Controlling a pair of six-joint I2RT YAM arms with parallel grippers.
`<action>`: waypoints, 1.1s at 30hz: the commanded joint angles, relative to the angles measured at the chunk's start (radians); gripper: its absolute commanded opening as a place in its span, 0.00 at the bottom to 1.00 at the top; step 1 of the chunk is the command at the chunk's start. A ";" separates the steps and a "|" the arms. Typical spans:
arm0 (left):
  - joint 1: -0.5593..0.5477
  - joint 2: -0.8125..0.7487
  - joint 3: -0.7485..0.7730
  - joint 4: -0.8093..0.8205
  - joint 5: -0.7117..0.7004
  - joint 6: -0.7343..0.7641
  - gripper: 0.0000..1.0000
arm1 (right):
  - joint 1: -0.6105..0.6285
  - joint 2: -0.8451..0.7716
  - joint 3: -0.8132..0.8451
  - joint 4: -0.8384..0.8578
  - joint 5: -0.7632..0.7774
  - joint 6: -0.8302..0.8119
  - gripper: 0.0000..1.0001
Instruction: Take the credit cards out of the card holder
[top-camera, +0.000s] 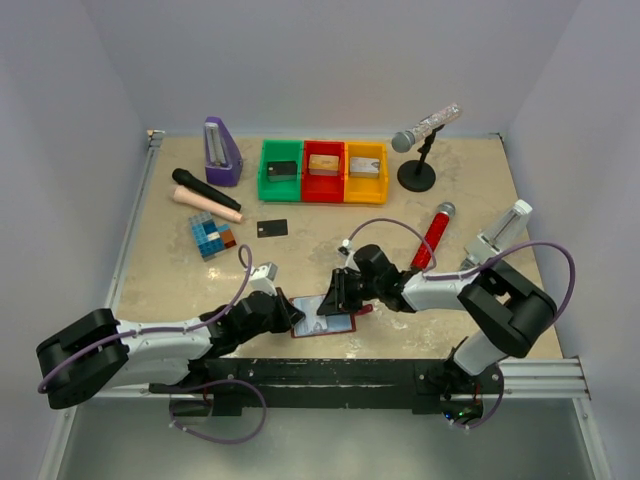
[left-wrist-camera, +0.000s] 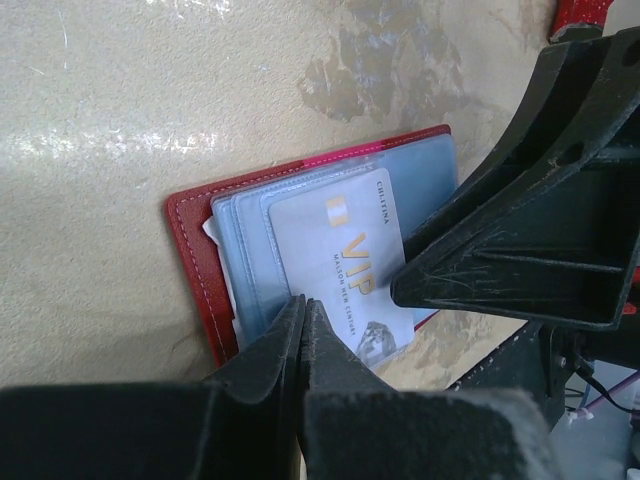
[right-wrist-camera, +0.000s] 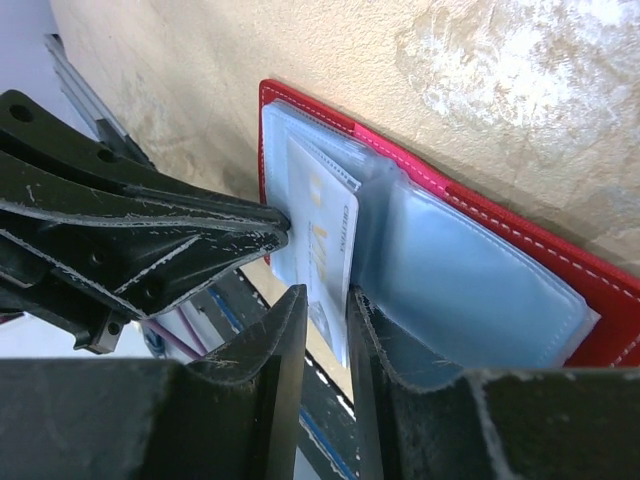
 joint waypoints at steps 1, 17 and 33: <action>-0.006 0.020 -0.030 -0.025 -0.017 -0.022 0.00 | 0.006 0.020 -0.018 0.224 -0.083 0.088 0.28; -0.006 0.055 -0.064 0.059 0.002 -0.037 0.00 | 0.006 0.125 0.000 0.408 -0.199 0.161 0.28; -0.006 -0.160 -0.084 -0.109 -0.066 -0.042 0.20 | 0.004 0.112 -0.009 0.374 -0.190 0.152 0.25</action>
